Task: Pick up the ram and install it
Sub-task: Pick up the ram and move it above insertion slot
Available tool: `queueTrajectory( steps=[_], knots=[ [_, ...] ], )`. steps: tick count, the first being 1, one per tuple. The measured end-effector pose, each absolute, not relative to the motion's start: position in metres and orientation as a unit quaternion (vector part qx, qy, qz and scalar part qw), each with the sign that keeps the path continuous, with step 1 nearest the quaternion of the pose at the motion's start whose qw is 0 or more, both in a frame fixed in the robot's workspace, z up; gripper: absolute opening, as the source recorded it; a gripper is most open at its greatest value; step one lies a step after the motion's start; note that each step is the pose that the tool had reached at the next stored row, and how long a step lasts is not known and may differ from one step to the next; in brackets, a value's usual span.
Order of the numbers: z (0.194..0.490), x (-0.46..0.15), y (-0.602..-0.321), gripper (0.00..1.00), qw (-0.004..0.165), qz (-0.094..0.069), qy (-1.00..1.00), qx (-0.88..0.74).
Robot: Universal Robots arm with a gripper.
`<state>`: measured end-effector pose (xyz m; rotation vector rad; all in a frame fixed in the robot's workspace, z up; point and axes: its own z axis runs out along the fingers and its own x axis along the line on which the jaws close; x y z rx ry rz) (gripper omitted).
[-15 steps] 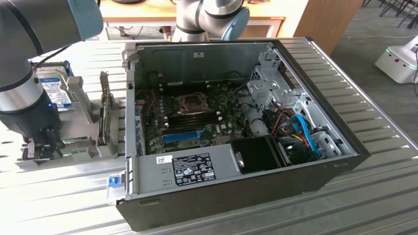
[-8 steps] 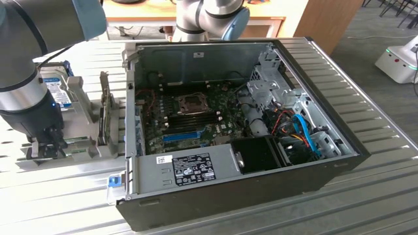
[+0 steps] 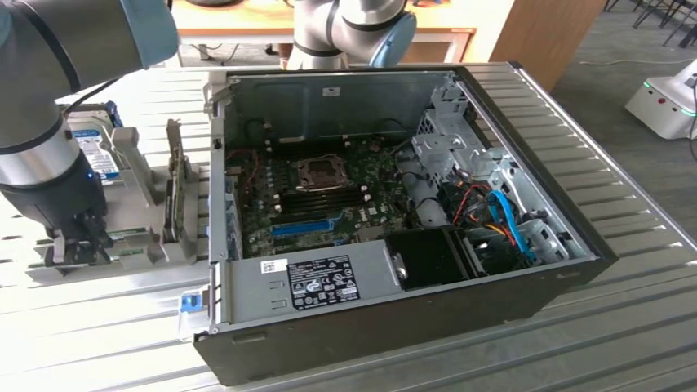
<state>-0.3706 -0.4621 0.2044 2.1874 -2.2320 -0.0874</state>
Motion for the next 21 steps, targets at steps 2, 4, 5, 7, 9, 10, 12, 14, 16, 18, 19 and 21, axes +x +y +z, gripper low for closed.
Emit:
queueTrajectory(
  steps=[2,4,5,7,9,10,12,14,16,18,19,21],
  knots=[
    [0.2034,-0.3706,-0.4621,0.31,0.008,-0.028,-0.714,0.7],
    [0.2024,-0.3706,-0.4621,0.31,0.008,-0.028,-0.714,0.7],
    [0.2019,-0.3706,-0.4622,0.31,0.008,-0.028,-0.714,0.7],
    [0.2013,-0.3706,-0.4621,0.31,0.008,-0.028,-0.714,0.7],
    [0.201,-0.3706,-0.4621,0.31,0.008,-0.028,-0.714,0.7],
    [0.201,-0.3706,-0.4621,0.31,0.008,-0.028,-0.714,0.7],
    [0.2008,-0.3697,-0.4622,0.31,0.008,-0.028,-0.714,0.7],
    [0.2009,-0.3681,-0.4621,0.31,0.008,-0.028,-0.714,0.7],
    [0.2008,-0.3674,-0.4621,0.31,0.008,-0.028,-0.714,0.7],
    [0.2009,-0.3672,-0.4621,0.31,0.008,-0.028,-0.714,0.7],
    [0.2009,-0.367,-0.4622,0.31,0.008,-0.028,-0.714,0.7],
    [0.201,-0.367,-0.4625,0.31,0.008,-0.028,-0.714,0.7]
  ],
)
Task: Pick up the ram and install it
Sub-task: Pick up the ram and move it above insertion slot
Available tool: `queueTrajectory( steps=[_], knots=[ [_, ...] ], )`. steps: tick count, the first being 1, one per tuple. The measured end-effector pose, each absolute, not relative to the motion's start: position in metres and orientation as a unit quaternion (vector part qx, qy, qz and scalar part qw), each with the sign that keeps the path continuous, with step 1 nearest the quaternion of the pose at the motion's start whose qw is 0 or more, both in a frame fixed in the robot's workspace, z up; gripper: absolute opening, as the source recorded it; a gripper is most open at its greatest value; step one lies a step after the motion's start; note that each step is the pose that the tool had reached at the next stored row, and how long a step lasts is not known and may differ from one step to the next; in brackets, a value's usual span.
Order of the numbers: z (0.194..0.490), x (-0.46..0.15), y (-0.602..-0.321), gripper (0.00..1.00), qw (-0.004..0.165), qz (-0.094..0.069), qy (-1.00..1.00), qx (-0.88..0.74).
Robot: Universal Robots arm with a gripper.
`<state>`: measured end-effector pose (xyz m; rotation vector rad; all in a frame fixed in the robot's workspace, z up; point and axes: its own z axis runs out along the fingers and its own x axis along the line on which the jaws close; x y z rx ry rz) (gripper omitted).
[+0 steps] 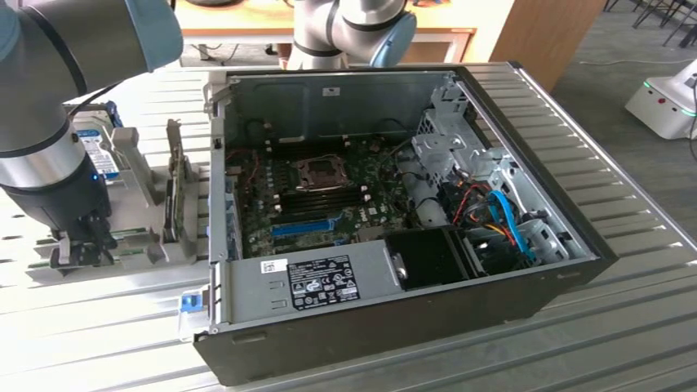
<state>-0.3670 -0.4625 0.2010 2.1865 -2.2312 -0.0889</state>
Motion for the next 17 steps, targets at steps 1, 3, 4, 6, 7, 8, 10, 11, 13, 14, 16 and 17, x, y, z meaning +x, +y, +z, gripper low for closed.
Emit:
queueTrajectory(
  steps=[1,3,4,6,7,8,10,11,13,14,16,17],
  knots=[
    [0.2009,-0.3669,-0.4629,0.31,0.008,-0.028,-0.714,0.7],
    [0.2009,-0.367,-0.4638,0.31,0.008,-0.028,-0.714,0.7],
    [0.2009,-0.367,-0.4638,0.31,0.008,-0.028,-0.714,0.7],
    [0.2009,-0.367,-0.4638,0.31,0.008,-0.028,-0.714,0.7],
    [0.2009,-0.367,-0.4638,0.31,0.008,-0.028,-0.714,0.7],
    [0.2009,-0.367,-0.4639,0.31,0.008,-0.028,-0.714,0.7],
    [0.2009,-0.367,-0.4639,0.31,0.008,-0.028,-0.714,0.7],
    [0.2009,-0.367,-0.4639,0.31,0.008,-0.028,-0.714,0.7],
    [0.2009,-0.367,-0.4639,0.31,0.008,-0.028,-0.714,0.7],
    [0.2009,-0.367,-0.4639,0.29,0.008,-0.028,-0.714,0.7],
    [0.2009,-0.367,-0.4638,0.23,0.008,-0.028,-0.714,0.7],
    [0.2009,-0.367,-0.4638,0.23,0.008,-0.028,-0.714,0.7]
  ],
)
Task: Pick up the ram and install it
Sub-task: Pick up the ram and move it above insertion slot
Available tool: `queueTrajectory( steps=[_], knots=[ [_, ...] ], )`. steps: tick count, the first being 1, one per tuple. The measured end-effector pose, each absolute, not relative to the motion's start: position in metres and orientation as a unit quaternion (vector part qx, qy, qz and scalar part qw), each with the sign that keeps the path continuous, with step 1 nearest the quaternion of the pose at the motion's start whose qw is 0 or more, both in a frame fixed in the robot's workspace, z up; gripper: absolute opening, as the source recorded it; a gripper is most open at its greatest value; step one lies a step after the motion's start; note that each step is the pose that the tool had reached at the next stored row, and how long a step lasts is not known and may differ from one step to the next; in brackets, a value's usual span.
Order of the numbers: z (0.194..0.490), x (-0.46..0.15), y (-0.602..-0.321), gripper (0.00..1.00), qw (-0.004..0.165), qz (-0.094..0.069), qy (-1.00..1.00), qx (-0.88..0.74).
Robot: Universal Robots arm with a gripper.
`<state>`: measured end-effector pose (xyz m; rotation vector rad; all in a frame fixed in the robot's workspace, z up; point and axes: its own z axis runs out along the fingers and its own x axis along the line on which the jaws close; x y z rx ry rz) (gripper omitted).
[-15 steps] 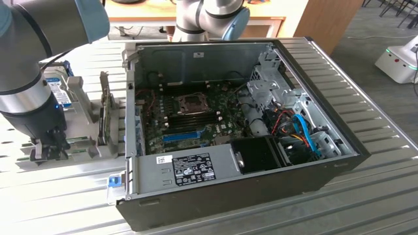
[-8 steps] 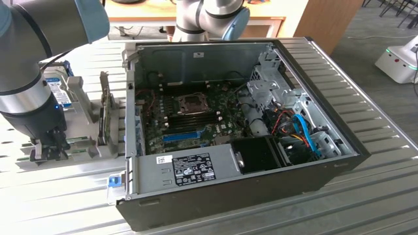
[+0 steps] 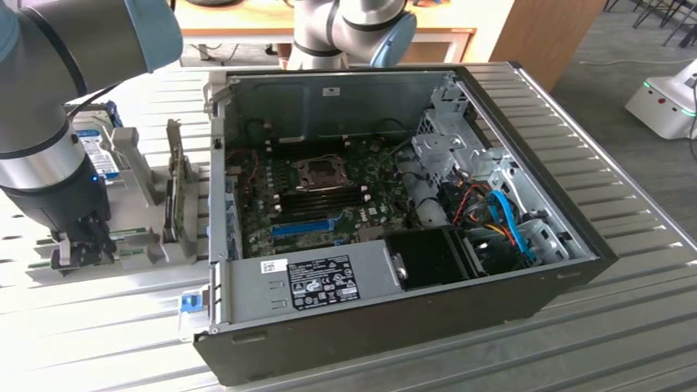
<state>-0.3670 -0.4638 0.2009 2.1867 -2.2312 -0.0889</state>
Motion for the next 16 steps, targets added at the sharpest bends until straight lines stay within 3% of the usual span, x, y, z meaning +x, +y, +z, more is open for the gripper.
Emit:
queueTrajectory(
  steps=[16],
  knots=[
    [0.2009,-0.367,-0.4635,0.23,0.008,-0.028,-0.714,0.7]
  ],
)
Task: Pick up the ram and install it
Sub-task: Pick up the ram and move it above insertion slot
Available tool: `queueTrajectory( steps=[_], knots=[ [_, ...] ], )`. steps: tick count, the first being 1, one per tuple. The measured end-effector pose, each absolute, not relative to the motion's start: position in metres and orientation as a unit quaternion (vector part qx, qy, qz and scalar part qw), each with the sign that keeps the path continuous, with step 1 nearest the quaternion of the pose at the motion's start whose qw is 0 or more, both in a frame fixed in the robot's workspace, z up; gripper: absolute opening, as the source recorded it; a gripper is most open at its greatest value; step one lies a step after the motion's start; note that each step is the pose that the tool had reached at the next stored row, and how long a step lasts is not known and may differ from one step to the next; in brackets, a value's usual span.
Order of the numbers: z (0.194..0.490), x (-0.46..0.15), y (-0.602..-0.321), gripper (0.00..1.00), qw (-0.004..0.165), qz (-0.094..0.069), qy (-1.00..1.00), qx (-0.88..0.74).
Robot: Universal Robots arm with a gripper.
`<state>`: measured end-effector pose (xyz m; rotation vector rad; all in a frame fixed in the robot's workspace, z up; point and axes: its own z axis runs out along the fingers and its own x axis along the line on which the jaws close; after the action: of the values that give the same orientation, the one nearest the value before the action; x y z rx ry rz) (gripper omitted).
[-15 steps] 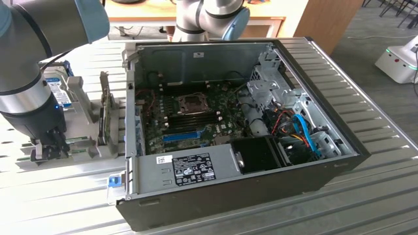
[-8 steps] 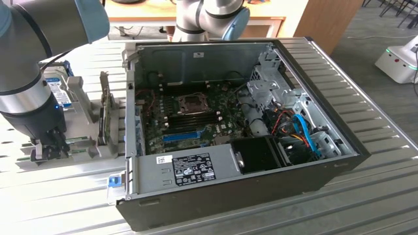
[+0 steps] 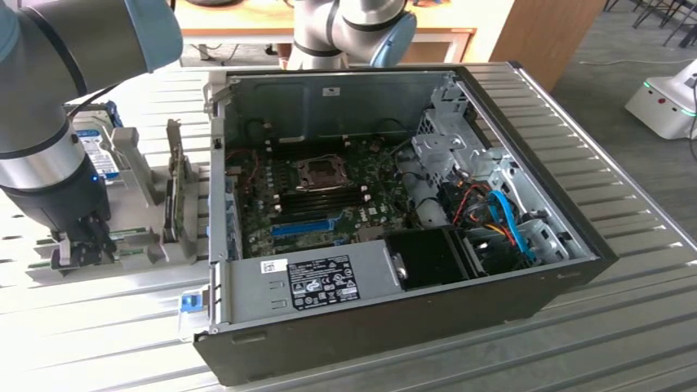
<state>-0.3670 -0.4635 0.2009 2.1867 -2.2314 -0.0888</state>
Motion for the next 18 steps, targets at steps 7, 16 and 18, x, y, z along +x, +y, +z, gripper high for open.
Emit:
queueTrajectory(
  steps=[7,16,18],
  knots=[
    [0.2009,-0.367,-0.4627,0.23,0.008,-0.028,-0.714,0.7],
    [0.2009,-0.367,-0.4627,0.23,0.008,-0.028,-0.714,0.7],
    [0.2009,-0.367,-0.4627,0.23,0.008,-0.028,-0.714,0.7]
  ],
)
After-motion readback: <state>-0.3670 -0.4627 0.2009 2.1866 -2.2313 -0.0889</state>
